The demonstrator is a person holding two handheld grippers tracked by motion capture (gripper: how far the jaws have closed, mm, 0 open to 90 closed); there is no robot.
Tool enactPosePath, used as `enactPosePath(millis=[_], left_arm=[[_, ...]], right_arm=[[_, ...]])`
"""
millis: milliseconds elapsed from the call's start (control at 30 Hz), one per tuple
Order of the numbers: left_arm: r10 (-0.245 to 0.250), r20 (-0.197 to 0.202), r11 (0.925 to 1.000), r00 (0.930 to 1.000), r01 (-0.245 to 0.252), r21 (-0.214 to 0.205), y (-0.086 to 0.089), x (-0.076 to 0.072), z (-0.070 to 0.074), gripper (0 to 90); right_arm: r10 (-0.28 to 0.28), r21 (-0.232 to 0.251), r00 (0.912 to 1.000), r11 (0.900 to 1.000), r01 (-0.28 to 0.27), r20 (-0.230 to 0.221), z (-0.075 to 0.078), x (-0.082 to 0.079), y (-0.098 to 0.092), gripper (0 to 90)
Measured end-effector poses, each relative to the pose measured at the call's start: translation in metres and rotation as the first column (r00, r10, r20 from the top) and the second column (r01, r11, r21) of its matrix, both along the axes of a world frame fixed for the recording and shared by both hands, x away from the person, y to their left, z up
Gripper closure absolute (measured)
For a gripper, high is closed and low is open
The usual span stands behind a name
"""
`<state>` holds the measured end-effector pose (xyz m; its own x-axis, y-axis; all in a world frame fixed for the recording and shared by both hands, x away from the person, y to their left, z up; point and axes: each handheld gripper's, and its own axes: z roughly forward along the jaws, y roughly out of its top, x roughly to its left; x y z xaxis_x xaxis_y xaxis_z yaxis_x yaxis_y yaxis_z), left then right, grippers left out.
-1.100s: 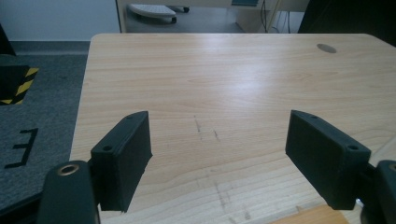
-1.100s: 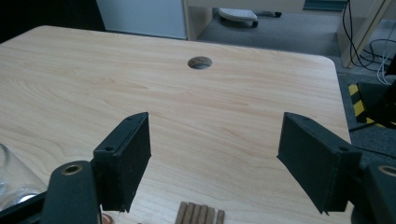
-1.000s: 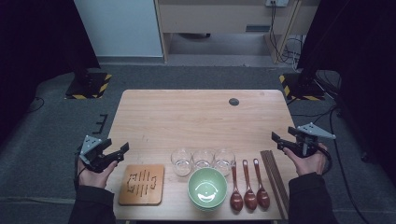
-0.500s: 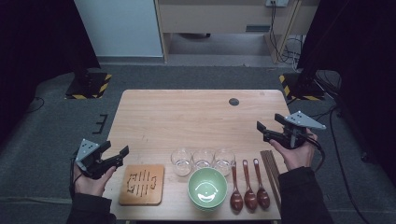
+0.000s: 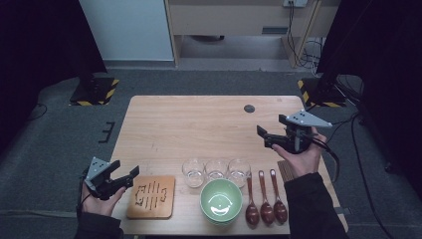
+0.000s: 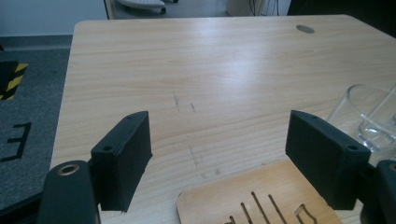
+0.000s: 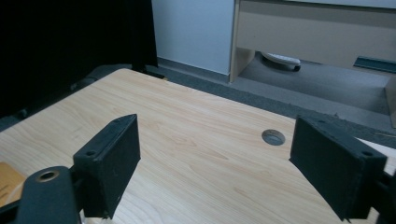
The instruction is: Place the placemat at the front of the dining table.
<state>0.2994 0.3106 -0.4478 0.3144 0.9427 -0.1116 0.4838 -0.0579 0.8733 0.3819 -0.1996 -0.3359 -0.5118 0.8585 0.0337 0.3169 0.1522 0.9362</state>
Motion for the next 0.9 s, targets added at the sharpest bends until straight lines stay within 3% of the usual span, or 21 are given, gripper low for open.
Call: enactPosePath(millis=[233, 367, 633, 900], left_arm=[[0.002, -0.023, 0.9998, 0.9997, -0.002, 0.019, 0.000, 0.000, -0.006, 20.8], [0.005, -0.033, 0.9999, 0.9995, -0.004, 0.015, 0.000, 0.001, -0.009, 20.5], [0.015, -0.054, 0.9998, 0.9984, -0.014, 0.016, 0.000, 0.004, -0.012, 19.6], [0.028, -0.066, 0.9991, 0.9974, -0.026, 0.032, 0.002, 0.010, -0.015, 19.1]], right_arm=[[0.040, 0.017, 0.9989, 0.9990, -0.041, 0.022, 0.008, -0.003, 0.021, 16.4], [0.074, 0.057, 0.9962, 0.9954, -0.076, 0.047, 0.013, -0.008, 0.037, 16.9], [0.111, 0.041, 0.9907, 0.9926, -0.114, 0.079, 0.024, -0.015, 0.071, 14.4], [0.160, 0.047, 0.9846, 0.9854, -0.164, 0.070, 0.028, -0.018, 0.103, 13.7]])
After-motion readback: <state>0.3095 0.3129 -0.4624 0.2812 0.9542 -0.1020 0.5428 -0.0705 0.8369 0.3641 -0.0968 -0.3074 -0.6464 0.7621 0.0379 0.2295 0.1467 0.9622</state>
